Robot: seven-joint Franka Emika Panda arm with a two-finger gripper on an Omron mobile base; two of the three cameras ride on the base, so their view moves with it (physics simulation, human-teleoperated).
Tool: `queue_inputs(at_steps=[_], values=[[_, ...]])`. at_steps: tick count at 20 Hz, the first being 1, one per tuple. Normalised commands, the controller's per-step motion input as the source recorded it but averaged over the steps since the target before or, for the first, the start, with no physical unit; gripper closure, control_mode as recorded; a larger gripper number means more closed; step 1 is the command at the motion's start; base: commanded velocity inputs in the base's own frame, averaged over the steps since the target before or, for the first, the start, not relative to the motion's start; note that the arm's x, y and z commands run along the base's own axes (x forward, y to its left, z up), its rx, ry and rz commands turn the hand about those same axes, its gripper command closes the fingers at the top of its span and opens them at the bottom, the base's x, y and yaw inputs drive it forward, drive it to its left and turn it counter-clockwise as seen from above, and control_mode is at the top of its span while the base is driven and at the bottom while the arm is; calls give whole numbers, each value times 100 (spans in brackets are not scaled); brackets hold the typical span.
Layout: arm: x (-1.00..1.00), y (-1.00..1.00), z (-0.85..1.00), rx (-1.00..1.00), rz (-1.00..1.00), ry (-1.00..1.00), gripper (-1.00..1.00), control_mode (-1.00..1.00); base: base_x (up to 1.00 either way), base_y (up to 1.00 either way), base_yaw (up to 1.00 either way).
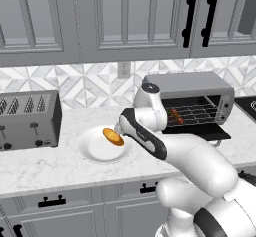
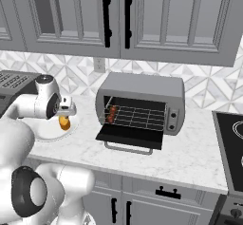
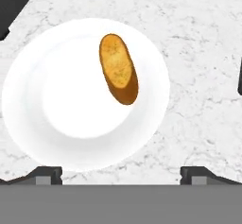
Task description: Pick up the kebab skewer and baguette bread, and place them inside the toaster oven. Close the toaster oven door and start by setting the timer.
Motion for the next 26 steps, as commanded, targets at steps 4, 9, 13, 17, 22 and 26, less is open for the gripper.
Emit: queue_inputs(at_steps=[4,9,13,17,22,26], values=[[45,5,-12,0,28,2,-100,-100,0,0,0],[3,14,-31,-5,7,0,-100,-100,0,0,0],[3,14,-41,-8,0,0,-100,-100,0,0,0],[34,3,-44,-3,0,0,-100,-100,0,0,0],[48,12,-33,0,0,0,-100,-100,0,0,0],[25,14,-8,0,0,0,-100,-100,0,0,0]])
